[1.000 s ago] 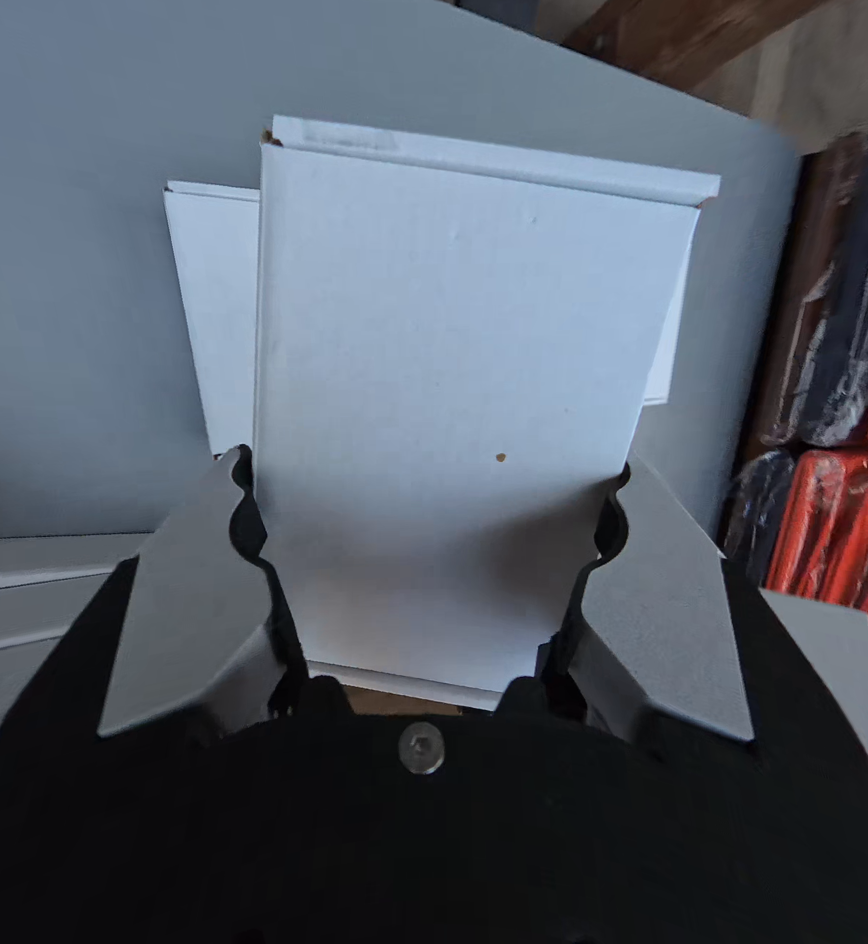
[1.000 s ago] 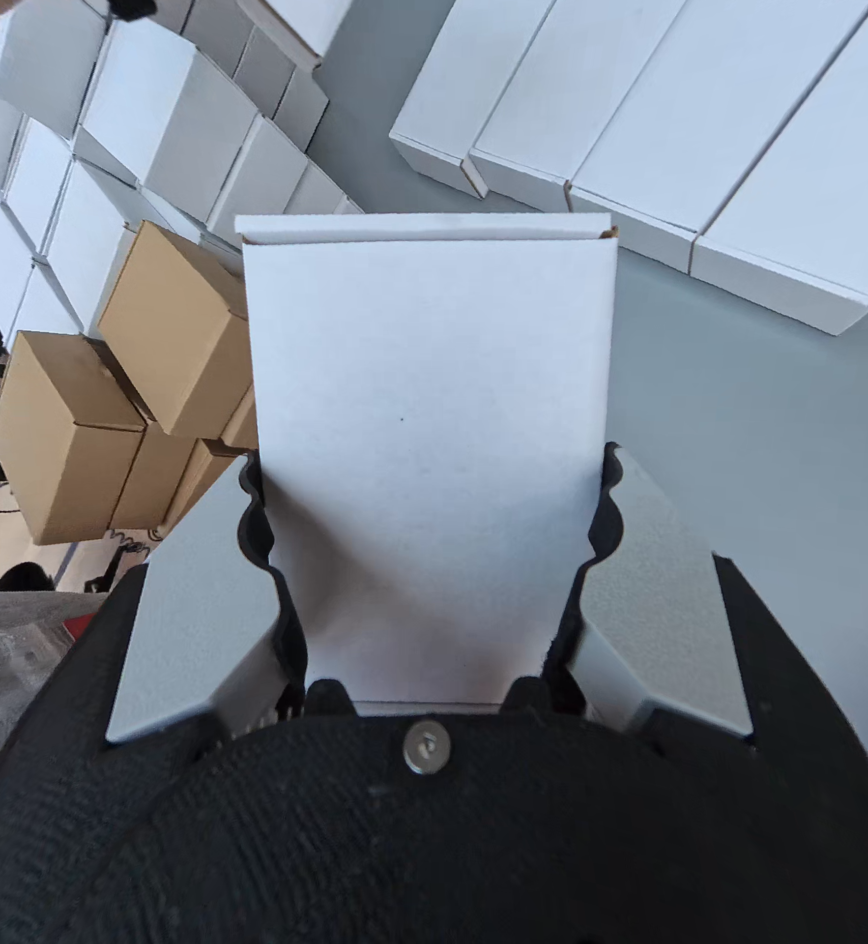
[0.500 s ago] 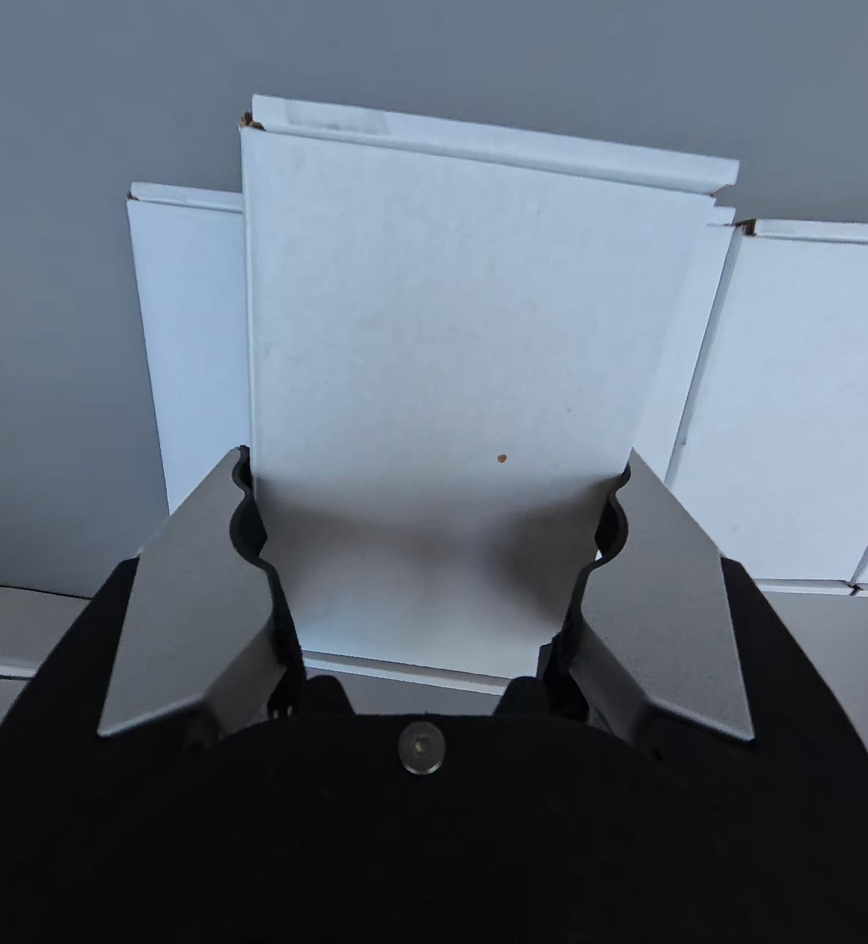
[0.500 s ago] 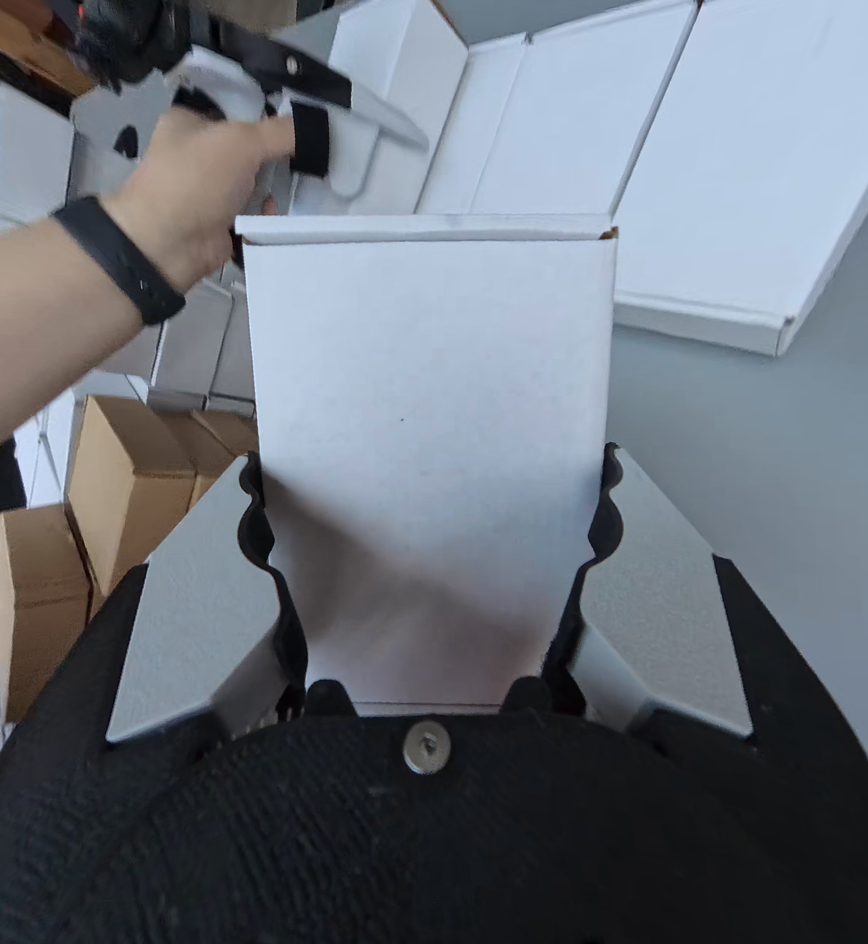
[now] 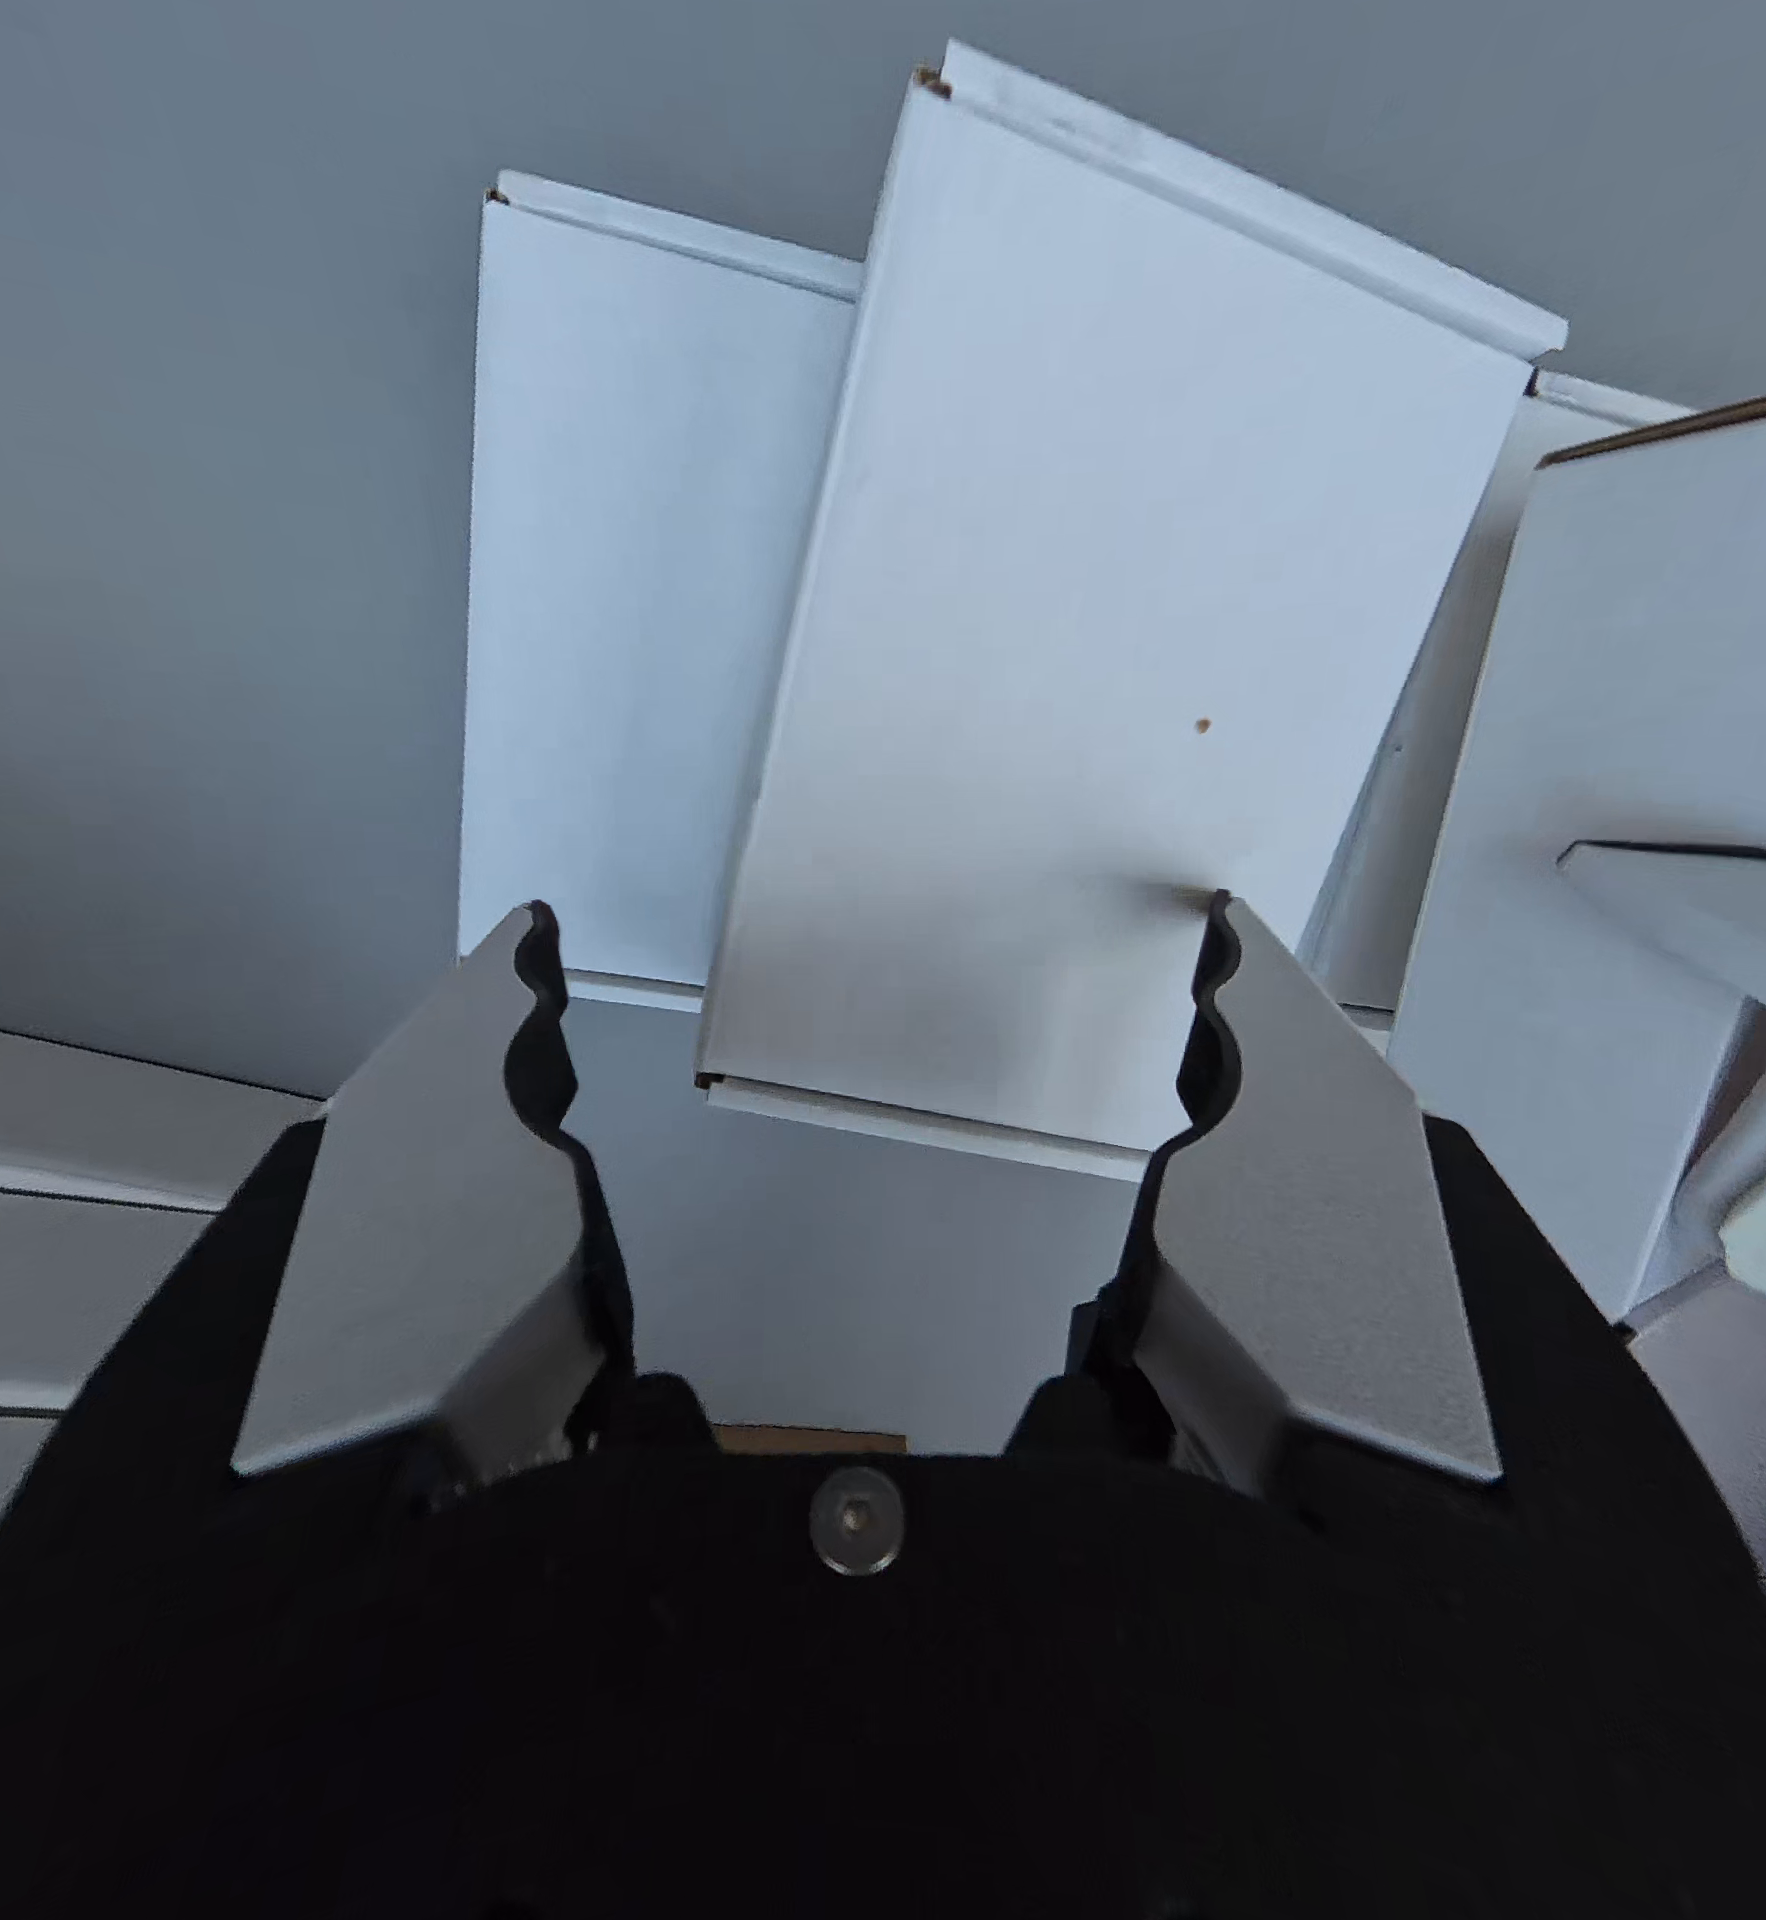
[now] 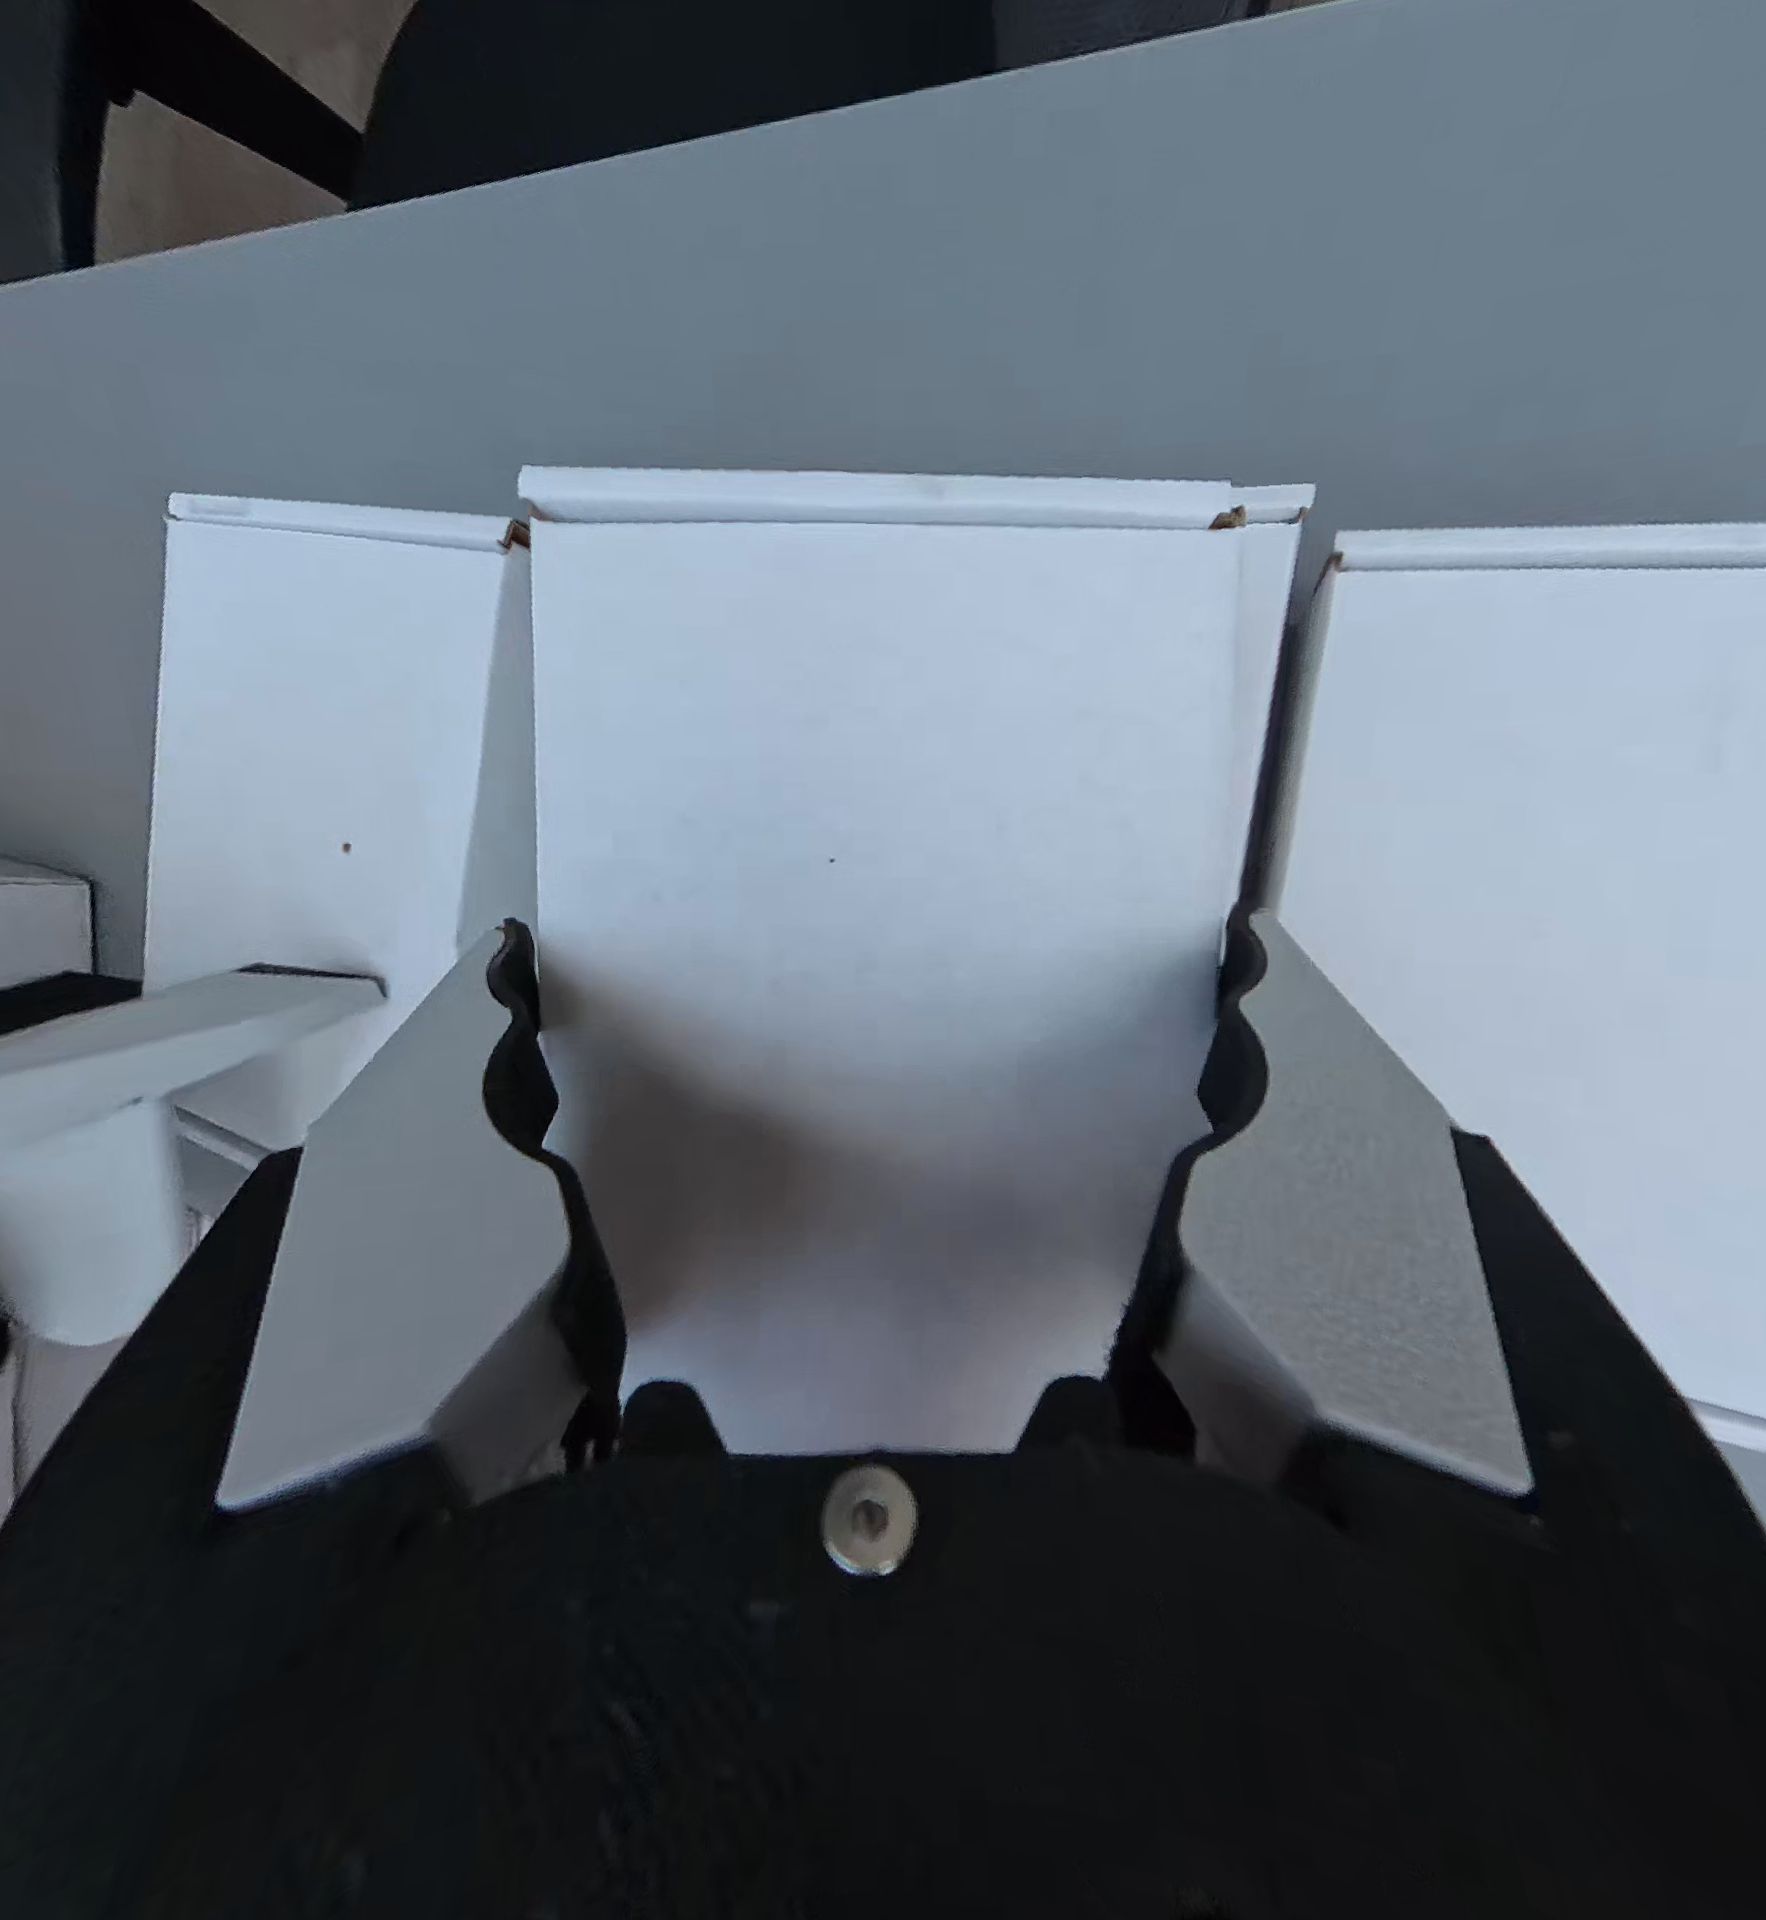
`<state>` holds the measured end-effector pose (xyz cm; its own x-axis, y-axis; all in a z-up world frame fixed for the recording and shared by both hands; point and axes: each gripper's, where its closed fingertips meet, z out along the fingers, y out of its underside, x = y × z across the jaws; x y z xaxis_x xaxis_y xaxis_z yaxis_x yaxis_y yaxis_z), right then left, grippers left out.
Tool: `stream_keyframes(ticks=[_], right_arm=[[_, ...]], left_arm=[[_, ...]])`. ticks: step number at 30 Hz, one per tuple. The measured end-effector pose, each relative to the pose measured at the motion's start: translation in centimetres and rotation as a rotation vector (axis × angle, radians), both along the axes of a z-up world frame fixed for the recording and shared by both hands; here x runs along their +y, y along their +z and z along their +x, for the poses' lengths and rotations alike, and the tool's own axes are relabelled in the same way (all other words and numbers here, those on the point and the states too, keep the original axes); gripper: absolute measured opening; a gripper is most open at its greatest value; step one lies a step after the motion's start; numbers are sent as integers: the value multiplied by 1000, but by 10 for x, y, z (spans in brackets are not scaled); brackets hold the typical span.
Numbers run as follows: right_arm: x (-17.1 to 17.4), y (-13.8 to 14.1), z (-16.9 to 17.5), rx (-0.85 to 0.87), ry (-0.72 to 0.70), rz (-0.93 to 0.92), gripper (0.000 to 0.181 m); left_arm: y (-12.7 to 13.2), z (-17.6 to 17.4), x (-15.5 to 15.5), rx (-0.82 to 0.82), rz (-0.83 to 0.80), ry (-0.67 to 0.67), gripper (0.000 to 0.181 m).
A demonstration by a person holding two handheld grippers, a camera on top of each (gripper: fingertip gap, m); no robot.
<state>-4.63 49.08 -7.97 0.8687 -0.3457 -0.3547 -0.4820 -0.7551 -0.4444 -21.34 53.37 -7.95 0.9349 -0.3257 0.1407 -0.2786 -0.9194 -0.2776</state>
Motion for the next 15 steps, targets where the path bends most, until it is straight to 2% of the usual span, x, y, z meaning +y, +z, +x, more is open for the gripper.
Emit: stream_keyframes(ticks=[3,5,7,10,15], right_arm=[[10,7,-19,108,-34,26,125],[7,10,-19,103,-28,35,126],[-2,8,-14,73,-16,35,124],[-21,2,-21,127,22,25,110],[-45,19,-38,123,143,170,102]], left_arm=[[-3,4,-3,-64,-24,29,113],[-3,8,-4,-92,-38,41,108],[-2,9,-5,-98,-41,45,107],[-2,15,-10,-113,-53,32,106],[-3,18,-11,-105,-49,20,106]])
